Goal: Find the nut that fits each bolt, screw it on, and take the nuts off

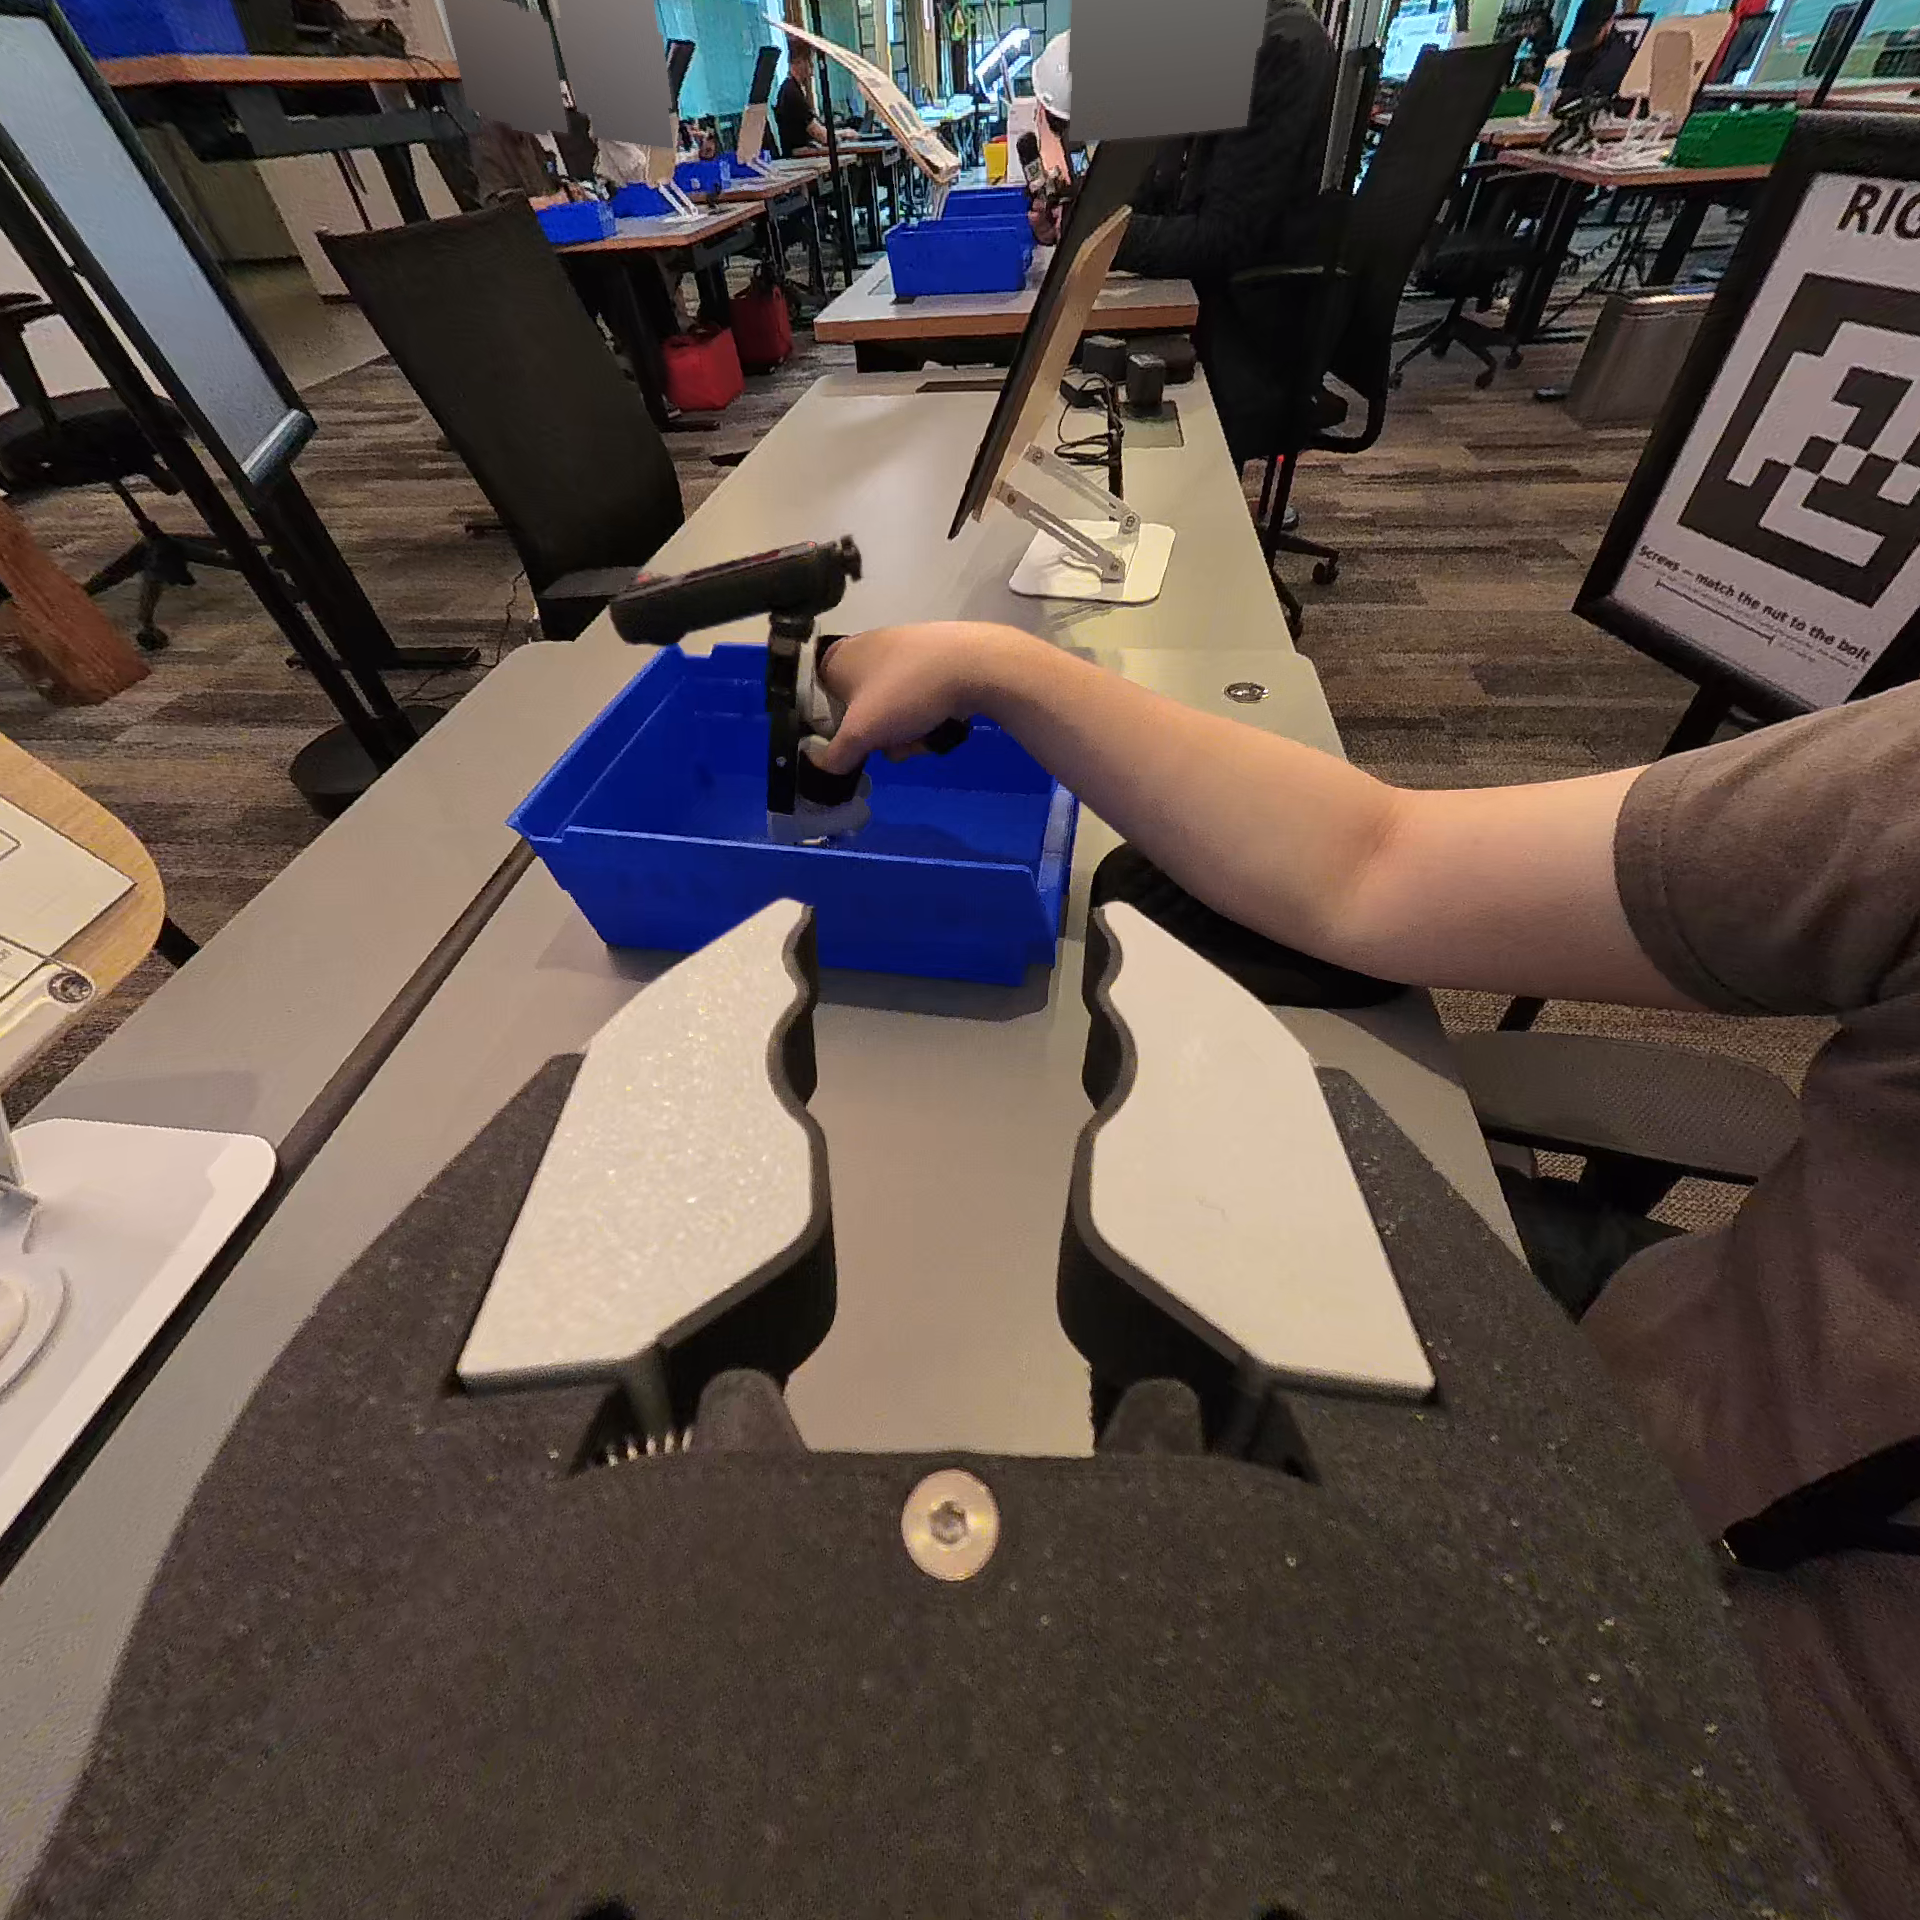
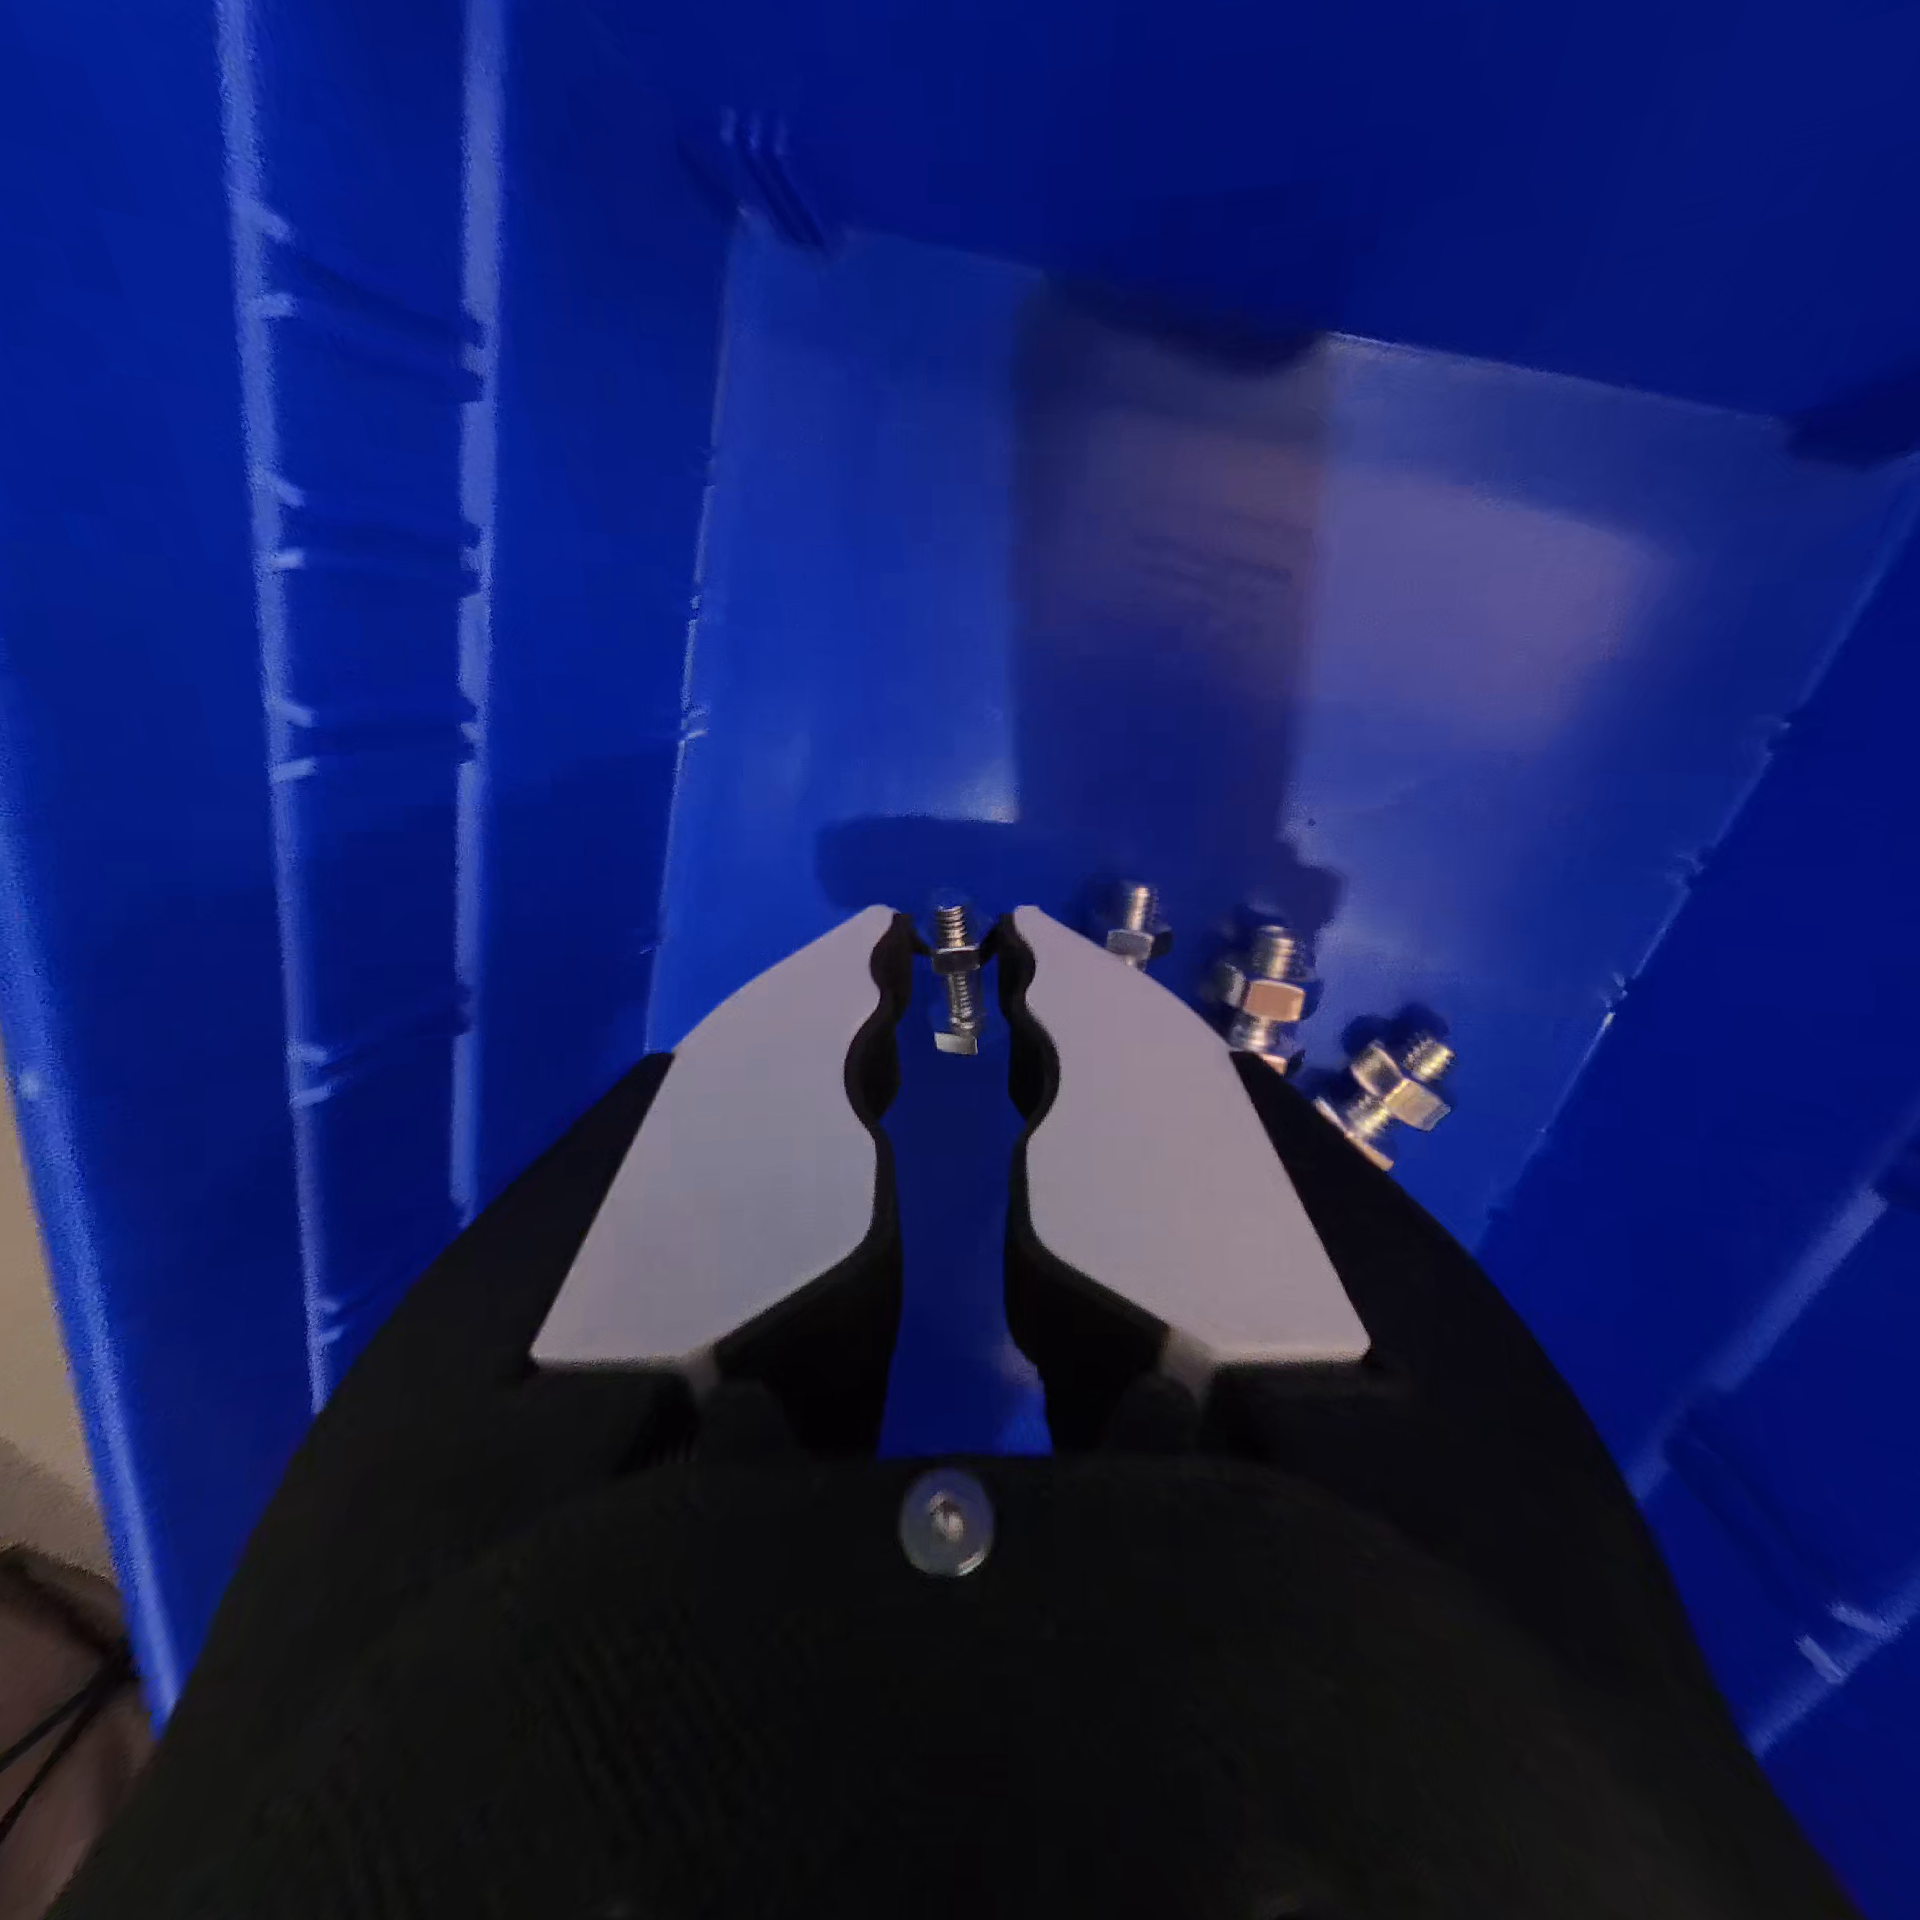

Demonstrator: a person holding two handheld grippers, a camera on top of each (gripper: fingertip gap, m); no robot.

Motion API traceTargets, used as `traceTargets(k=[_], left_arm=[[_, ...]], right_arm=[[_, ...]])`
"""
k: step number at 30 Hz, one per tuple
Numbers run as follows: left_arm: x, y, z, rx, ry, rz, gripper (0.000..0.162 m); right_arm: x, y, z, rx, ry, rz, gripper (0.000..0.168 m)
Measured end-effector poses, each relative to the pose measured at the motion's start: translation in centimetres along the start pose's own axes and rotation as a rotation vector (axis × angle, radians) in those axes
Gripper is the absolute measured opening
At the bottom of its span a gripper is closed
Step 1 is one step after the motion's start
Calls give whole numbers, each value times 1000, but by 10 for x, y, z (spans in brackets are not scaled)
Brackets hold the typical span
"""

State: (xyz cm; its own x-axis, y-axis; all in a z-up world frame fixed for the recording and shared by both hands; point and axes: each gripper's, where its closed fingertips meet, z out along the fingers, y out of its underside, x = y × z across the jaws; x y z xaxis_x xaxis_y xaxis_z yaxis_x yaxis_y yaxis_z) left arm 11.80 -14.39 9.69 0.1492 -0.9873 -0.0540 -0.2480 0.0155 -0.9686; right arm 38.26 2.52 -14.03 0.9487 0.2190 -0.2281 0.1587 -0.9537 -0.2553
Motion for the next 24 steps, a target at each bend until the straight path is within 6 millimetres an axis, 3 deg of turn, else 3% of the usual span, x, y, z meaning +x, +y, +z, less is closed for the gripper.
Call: traceTargets(k=[9,15,20,24], left_arm=[[-1,5,3,-23,1,-11,48],[-4,3,0,-14,-7,-15,49],[-12,-2,-12,-1,-38,-9,49],[-33,-9,-44,1,-147,7,48]], right_arm=[[7,1,12,-57,52,13,18],[4,-5,8,-26,35,-15,21],[0,-10,-17,37,49,-41,24],[-16,-24,-63,194,75,-100,23]])
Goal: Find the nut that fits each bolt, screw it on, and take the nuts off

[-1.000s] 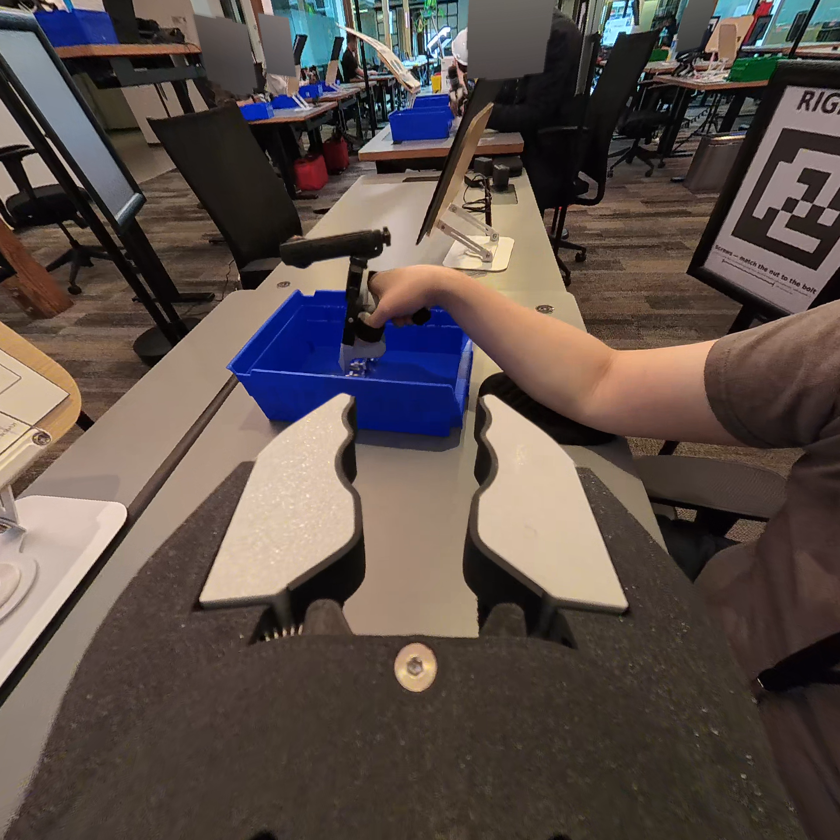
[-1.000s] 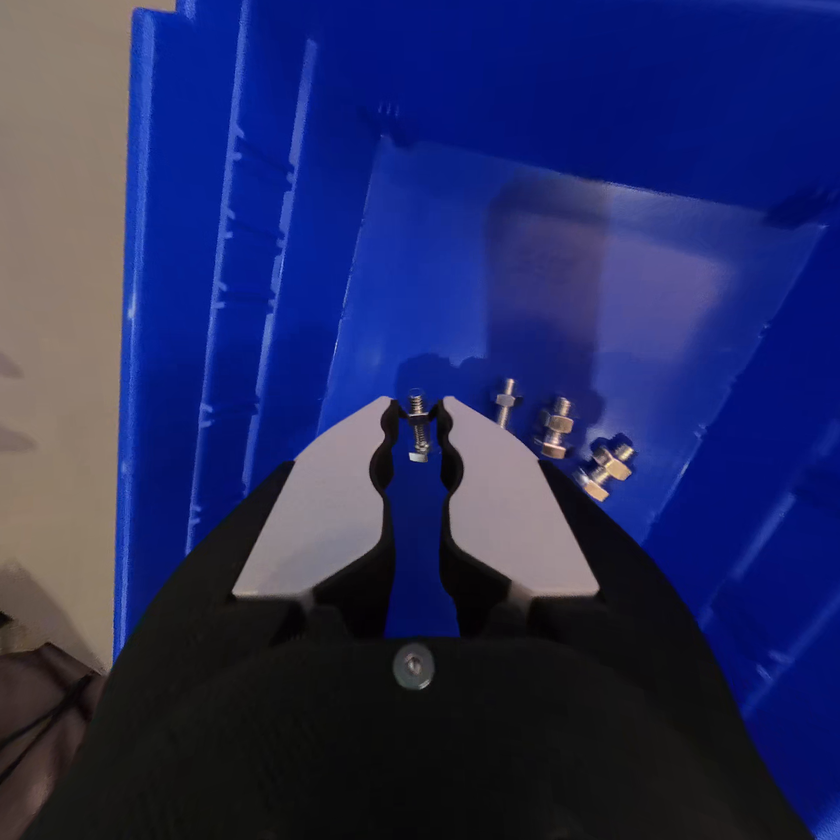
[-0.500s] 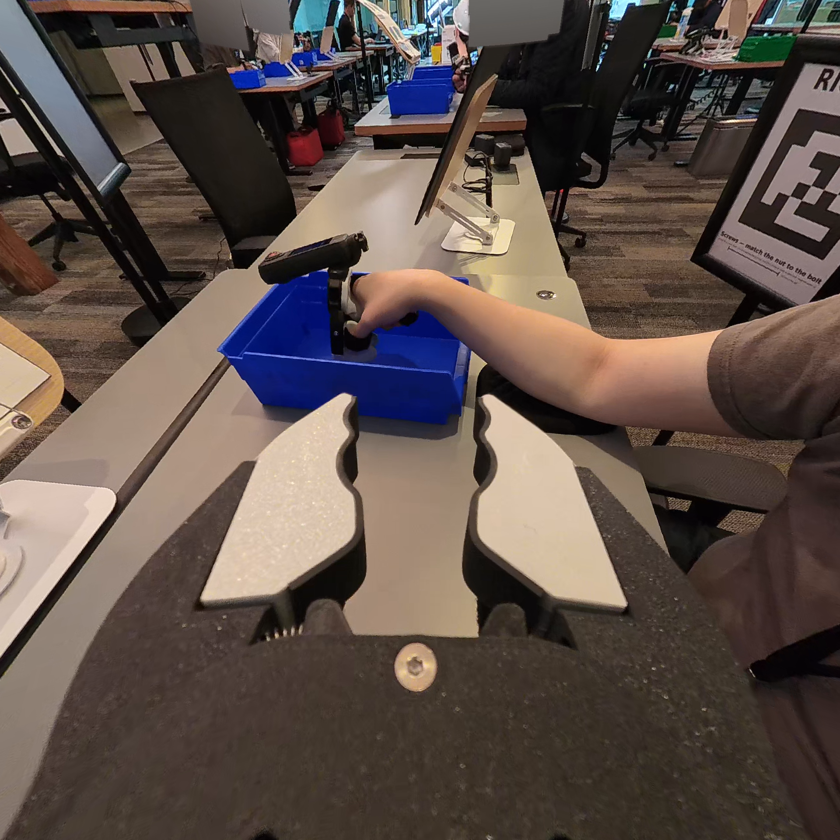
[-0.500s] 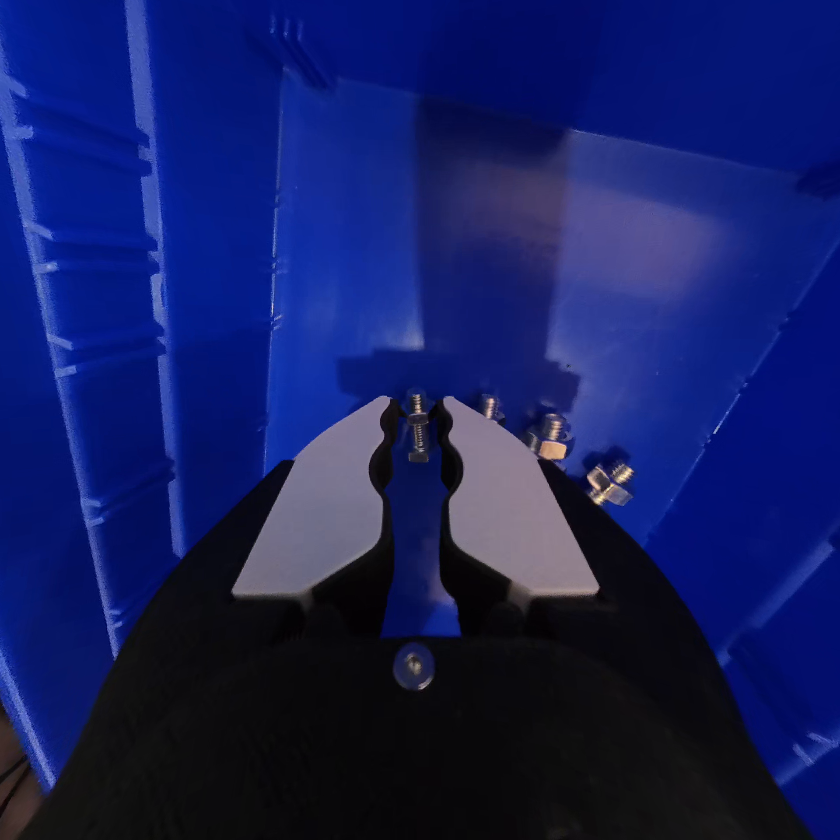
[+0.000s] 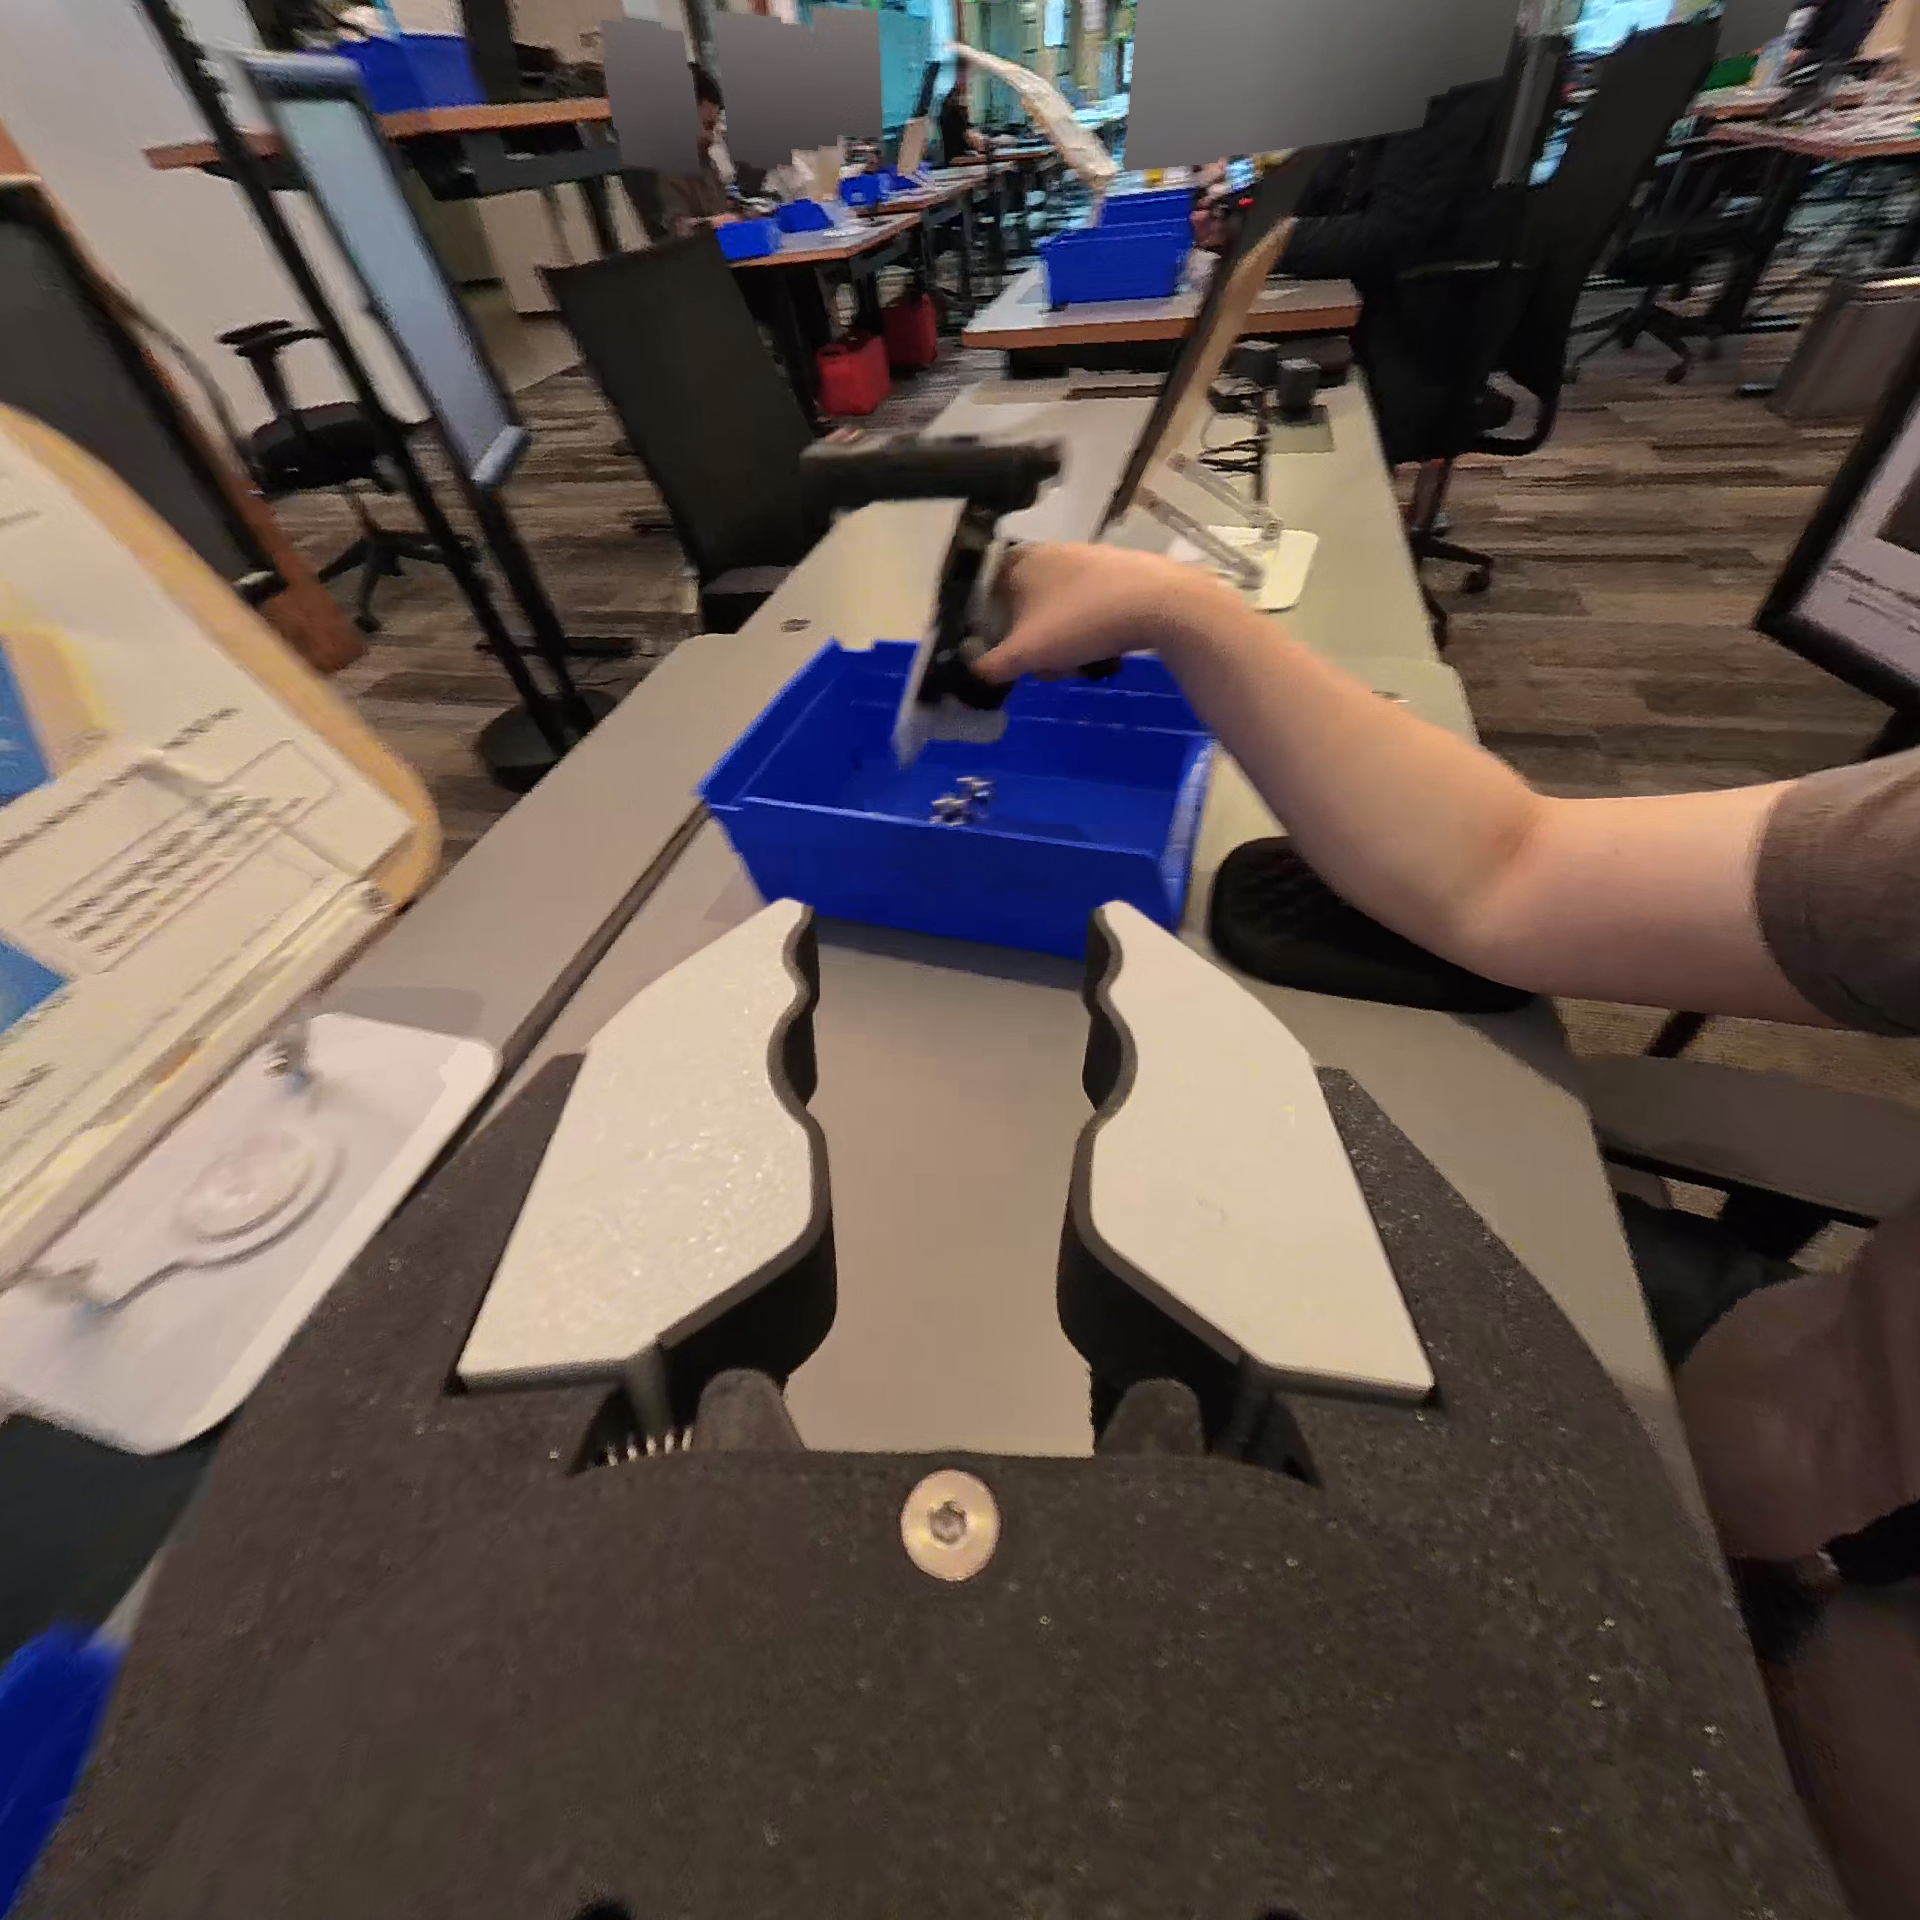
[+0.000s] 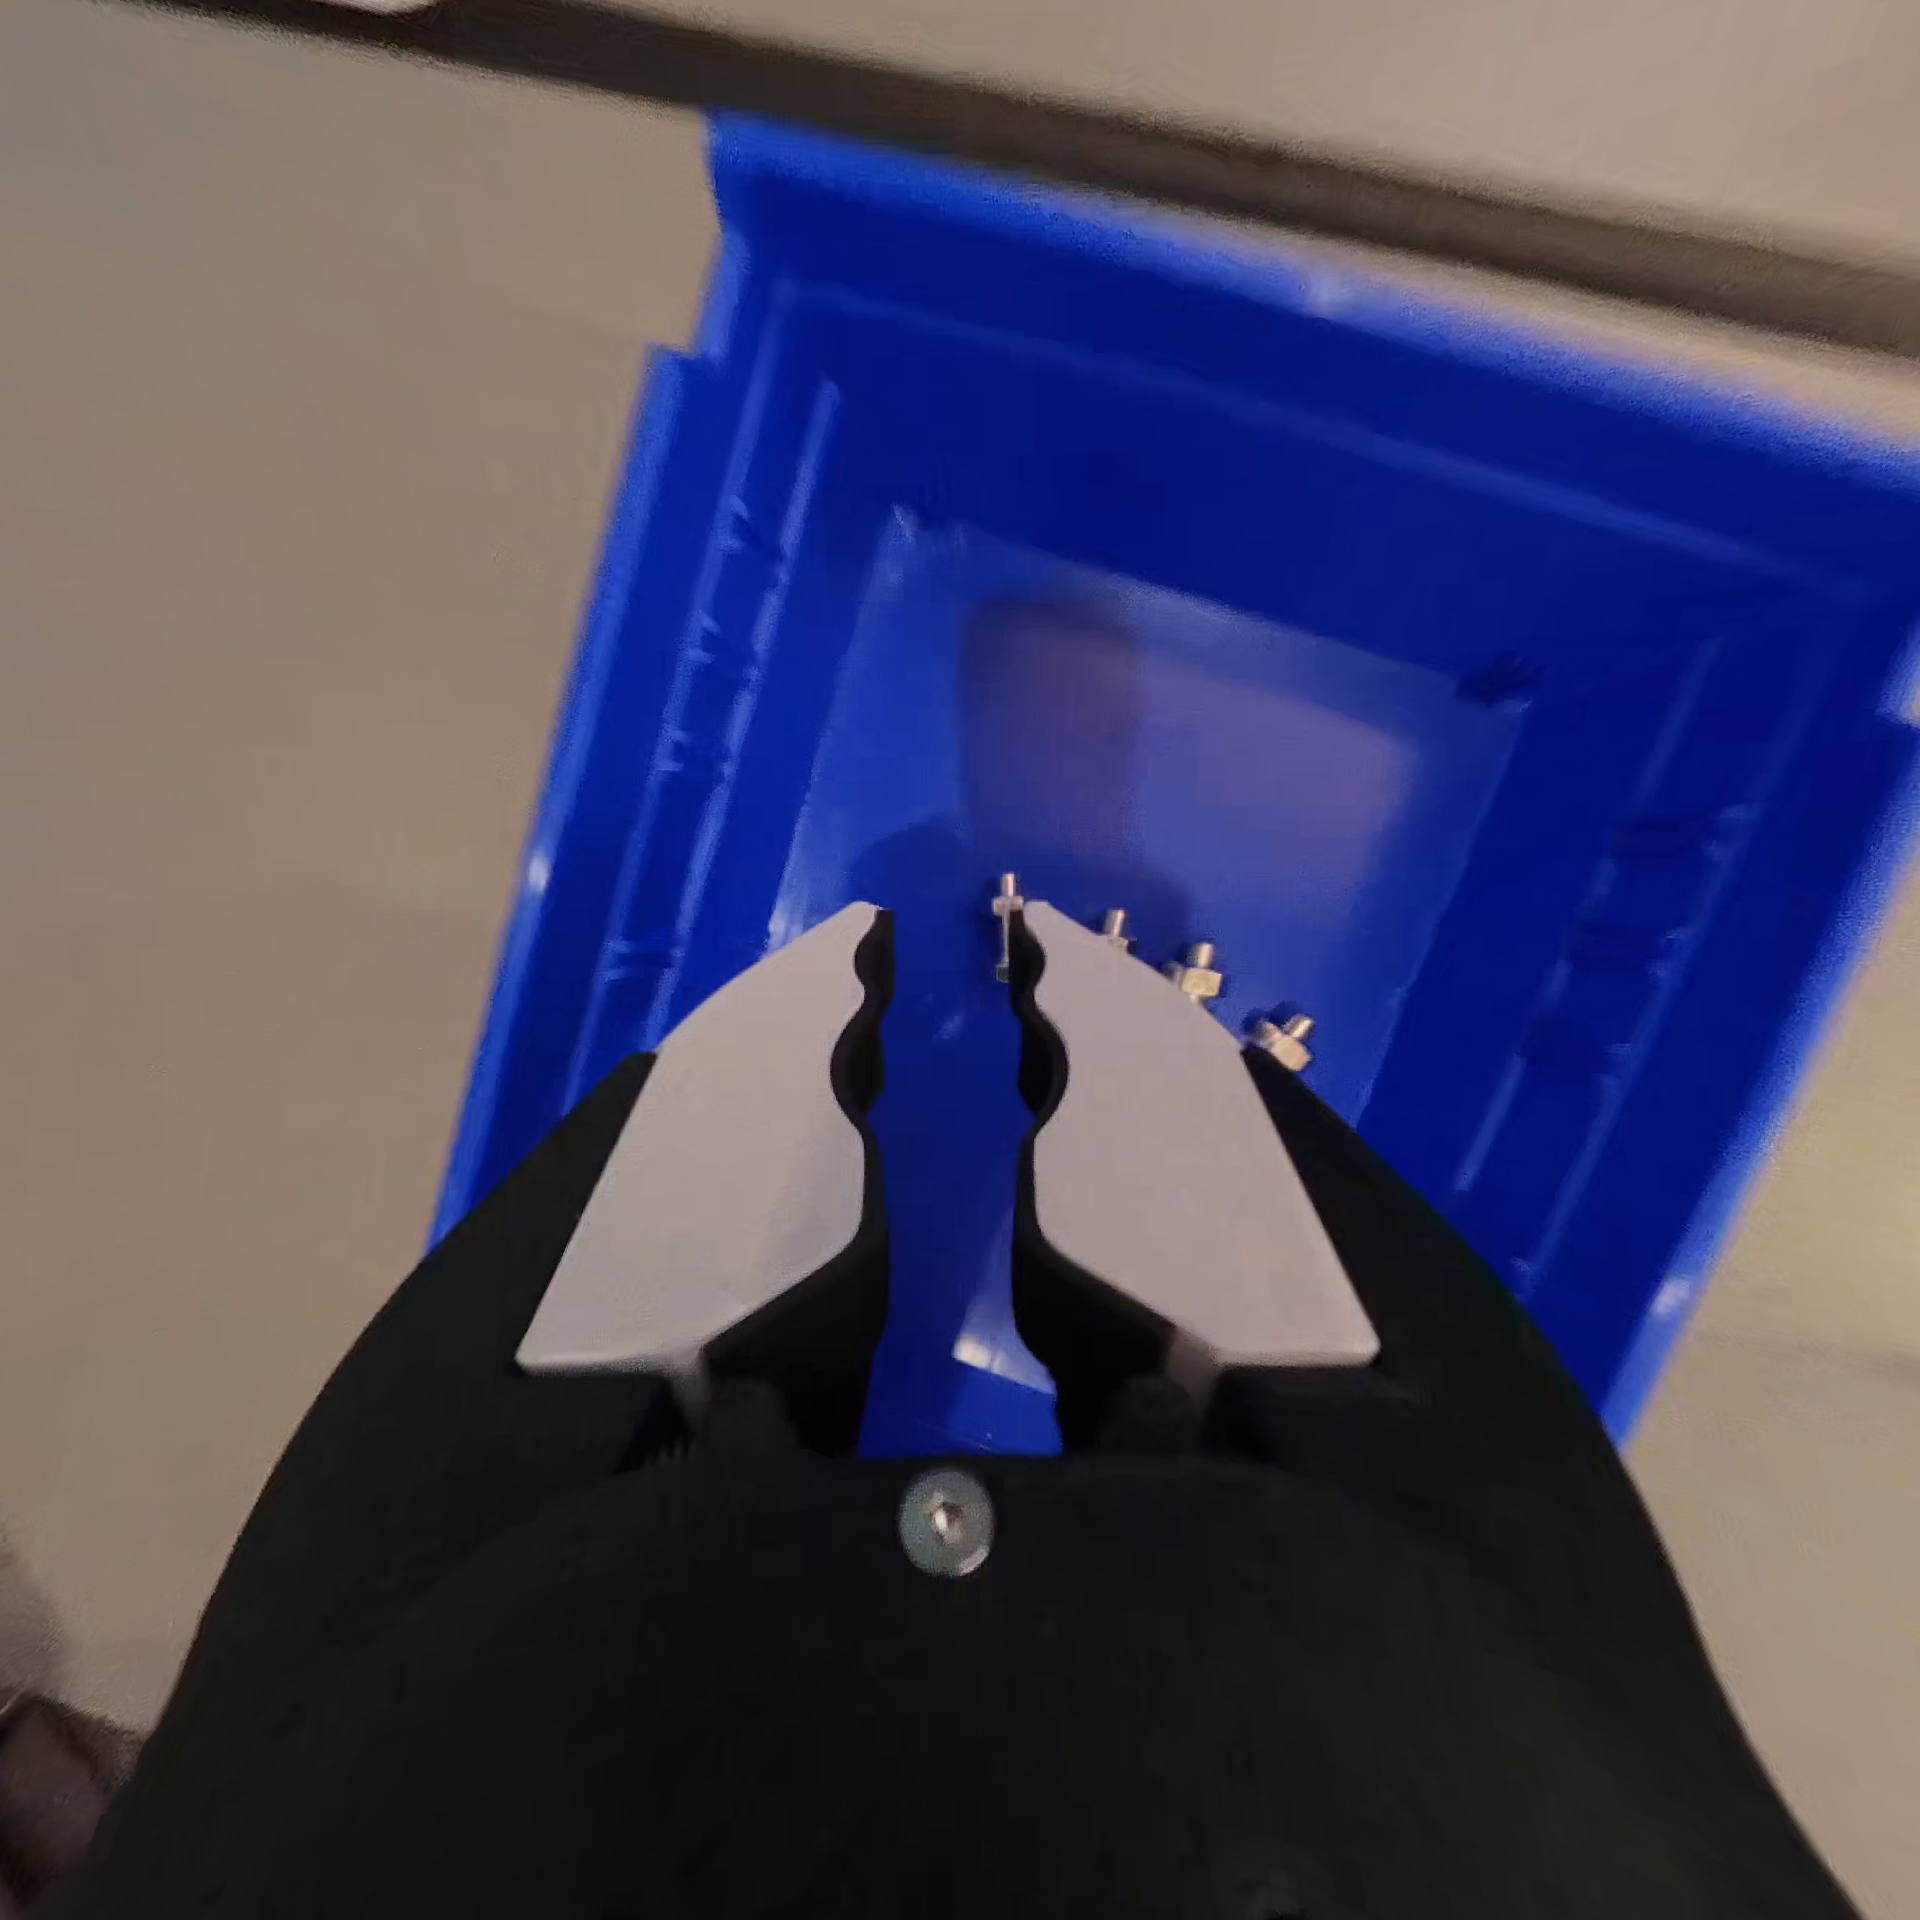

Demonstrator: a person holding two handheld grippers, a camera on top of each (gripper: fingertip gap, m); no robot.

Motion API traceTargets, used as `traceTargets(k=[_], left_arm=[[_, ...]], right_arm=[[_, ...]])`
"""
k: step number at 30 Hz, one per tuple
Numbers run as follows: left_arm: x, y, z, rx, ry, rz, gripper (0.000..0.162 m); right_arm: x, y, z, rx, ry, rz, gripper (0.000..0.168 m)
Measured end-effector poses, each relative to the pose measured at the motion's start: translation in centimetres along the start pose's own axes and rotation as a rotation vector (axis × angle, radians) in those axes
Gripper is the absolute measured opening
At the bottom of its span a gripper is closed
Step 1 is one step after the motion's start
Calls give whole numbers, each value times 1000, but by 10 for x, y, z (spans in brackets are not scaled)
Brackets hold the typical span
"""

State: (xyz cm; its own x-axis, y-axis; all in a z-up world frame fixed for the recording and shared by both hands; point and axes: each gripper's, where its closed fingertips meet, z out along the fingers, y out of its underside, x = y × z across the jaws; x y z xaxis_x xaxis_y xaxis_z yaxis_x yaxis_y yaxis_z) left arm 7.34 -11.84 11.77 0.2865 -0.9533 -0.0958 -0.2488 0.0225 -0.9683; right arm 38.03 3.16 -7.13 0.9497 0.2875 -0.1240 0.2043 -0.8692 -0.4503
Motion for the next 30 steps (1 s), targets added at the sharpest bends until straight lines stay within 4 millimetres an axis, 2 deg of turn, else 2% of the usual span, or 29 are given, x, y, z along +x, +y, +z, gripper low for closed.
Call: traceTargets(k=[2,3,7,9,12,15,17,19,21,25,30], left_arm=[[-22,2,-22,-29,-101,10,46],[-32,9,-34,-73,-145,-6,46],[-67,60,-77,-323,-262,-165,39],[-89,85,-97,-410,-354,-231,37],[-120,126,-121,-540,-494,-361,35],[-143,147,-124,-561,-519,-415,30],[-162,145,-122,-528,-596,-330,28],[-188,133,-127,-489,-774,-196,29],[-203,120,-137,-477,-959,-72,27],[-208,103,-147,-461,-1150,59,27],[-204,96,-148,-461,-1185,80,30]], right_arm=[[-8,-18,-30,129,34,-54,23],[-14,-28,-47,207,48,-89,23],[-48,-70,-115,597,82,-266,22],[-62,-80,-140,737,96,-317,22],[-74,-83,-157,817,123,-365,23],[-85,-82,-160,831,129,-421,26],[-99,-87,-165,893,132,-487,26],[-112,-91,-169,955,147,-534,26],[-123,-93,-168,978,152,-567,26],[-143,-93,-163,982,144,-612,27],[-158,-91,-156,958,160,-654,27]])
